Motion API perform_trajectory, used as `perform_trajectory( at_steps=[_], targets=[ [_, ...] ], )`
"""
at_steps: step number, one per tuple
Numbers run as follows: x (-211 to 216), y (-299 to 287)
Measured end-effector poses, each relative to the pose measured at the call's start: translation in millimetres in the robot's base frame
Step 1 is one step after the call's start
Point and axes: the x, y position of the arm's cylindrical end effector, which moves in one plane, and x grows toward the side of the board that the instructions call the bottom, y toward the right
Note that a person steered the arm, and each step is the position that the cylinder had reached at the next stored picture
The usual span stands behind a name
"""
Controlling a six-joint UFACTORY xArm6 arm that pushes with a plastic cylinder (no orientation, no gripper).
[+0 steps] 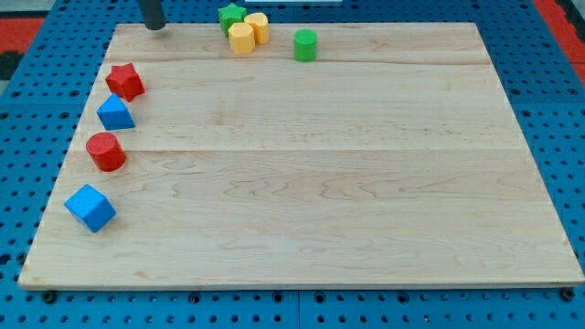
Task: Move the yellow blocks and green star at the center top of the board
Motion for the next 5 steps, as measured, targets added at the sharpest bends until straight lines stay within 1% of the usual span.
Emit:
perform_trajectory(
  at_steps=[2,3,4,5],
  targets=[
    [6.7,119.9],
    [39.3,82.5],
    [81.4,68.0],
    [95.2,73.9]
  ],
)
